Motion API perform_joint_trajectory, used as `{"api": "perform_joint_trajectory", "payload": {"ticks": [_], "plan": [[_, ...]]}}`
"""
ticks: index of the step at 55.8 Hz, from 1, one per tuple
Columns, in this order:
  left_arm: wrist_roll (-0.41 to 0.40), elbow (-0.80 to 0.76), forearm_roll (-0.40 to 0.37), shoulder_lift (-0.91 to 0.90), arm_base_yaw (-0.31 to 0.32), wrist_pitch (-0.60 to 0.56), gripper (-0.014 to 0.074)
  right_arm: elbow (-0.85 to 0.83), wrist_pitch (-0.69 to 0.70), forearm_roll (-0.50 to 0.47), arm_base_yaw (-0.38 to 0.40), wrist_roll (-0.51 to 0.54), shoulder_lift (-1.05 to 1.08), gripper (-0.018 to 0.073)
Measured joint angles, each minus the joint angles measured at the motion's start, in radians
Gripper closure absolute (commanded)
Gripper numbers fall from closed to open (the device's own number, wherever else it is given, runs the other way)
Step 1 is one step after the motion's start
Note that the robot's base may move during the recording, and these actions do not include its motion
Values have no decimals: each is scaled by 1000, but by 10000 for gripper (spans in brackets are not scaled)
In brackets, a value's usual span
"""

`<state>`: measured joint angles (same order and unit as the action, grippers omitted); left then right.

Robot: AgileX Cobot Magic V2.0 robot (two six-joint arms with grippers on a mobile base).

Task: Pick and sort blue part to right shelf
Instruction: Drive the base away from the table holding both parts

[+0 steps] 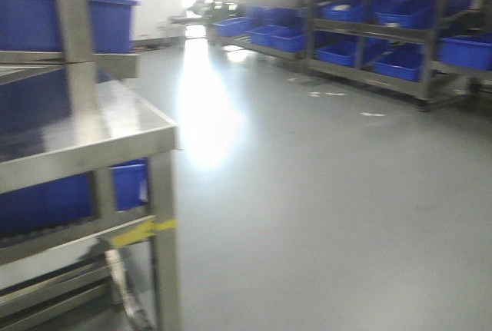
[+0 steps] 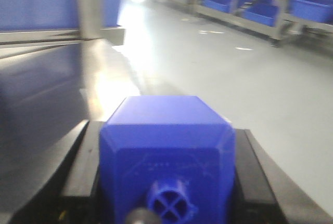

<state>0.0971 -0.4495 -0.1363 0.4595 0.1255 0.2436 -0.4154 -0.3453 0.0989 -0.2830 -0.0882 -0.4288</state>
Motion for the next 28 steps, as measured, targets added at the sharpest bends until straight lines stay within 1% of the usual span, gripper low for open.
{"api": "perform_joint_trajectory", "payload": {"ticks": [28], "plan": [[0,0,0,0,0,0,302,0,0,0,0,0,0,321]]}}
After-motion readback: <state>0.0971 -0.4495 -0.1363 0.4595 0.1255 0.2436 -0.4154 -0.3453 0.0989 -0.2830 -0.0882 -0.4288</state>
